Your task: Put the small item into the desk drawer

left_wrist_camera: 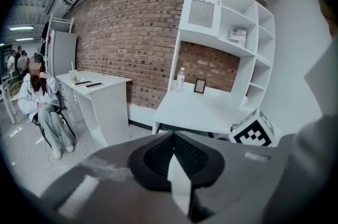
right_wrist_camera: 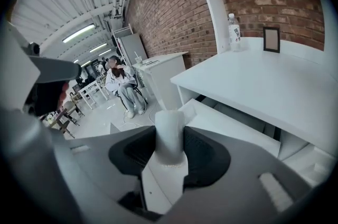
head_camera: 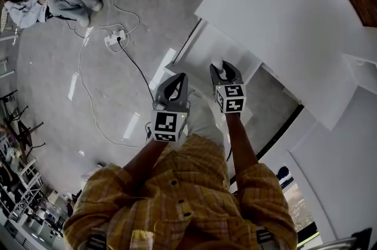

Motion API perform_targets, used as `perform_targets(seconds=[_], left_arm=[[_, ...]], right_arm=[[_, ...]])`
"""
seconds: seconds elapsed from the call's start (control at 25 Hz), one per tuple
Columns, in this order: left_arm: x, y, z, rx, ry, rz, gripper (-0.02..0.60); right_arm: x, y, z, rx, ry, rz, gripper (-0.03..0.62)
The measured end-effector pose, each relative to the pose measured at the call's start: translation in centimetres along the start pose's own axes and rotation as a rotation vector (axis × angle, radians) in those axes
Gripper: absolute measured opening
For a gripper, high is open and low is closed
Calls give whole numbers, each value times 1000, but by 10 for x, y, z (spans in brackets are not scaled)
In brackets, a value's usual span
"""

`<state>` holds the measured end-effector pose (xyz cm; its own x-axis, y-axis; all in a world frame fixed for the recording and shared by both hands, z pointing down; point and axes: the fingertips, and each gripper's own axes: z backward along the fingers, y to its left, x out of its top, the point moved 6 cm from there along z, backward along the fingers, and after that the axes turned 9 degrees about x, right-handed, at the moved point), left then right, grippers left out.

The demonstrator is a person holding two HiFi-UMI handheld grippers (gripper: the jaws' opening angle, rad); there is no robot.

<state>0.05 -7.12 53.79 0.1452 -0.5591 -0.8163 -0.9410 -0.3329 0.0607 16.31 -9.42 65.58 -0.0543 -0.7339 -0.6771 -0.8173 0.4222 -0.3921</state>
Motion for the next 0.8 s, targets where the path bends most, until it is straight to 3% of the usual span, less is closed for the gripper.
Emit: perform_targets(seconds=[0.8], left_arm=[[-8,-4,-10,1,41,3,2]], right_arm=[[-44,-38,-60,-10,221,119,163]])
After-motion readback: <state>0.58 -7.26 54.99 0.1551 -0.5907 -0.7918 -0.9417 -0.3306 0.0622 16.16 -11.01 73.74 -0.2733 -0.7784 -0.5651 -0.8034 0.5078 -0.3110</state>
